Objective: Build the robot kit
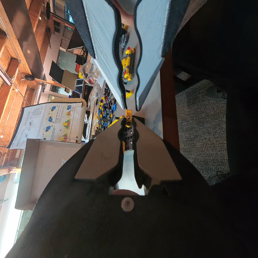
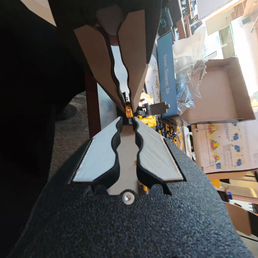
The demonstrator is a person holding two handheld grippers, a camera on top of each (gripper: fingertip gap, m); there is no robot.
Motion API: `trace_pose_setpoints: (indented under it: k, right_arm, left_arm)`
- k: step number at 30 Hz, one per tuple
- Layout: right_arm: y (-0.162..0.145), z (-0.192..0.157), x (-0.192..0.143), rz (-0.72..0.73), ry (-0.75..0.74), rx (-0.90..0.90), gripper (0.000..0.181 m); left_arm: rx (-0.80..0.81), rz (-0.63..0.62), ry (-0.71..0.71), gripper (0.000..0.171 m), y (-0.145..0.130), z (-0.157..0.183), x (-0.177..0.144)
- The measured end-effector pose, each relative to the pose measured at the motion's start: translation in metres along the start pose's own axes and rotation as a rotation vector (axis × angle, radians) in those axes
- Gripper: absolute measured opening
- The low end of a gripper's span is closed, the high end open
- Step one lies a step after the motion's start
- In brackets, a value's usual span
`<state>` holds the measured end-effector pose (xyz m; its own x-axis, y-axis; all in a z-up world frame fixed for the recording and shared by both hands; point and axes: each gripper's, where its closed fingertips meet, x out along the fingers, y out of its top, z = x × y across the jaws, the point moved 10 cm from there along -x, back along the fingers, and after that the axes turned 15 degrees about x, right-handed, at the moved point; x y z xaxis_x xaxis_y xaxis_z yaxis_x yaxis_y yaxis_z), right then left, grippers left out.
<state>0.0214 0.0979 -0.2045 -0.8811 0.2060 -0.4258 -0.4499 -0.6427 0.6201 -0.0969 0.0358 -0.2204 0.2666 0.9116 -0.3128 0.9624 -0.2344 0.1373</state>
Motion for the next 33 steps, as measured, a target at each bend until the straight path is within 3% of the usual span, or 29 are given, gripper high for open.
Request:
trace_pose_setpoints:
  k: [3, 21, 33]
  right_arm:
    - [0.0007, -0.0039, 0.0014, -0.013, -0.041, -0.075, 0.009]
    - [0.0019, -0.011, 0.0091, -0.008, -0.063, -0.146, 0.007]
    - [-0.0028, -0.0062, 0.0078, -0.005, -0.068, -0.106, 0.005]
  left_arm:
    - [-0.003, -0.002, -0.023, 0.004, 0.0005, 0.0017, 0.0008]
    - [-0.112, 0.013, -0.046, 0.005, -0.0007, 0.0015, -0.0002]
    - [-0.196, 0.043, -0.025, 0.008, -0.0034, -0.001, -0.003]
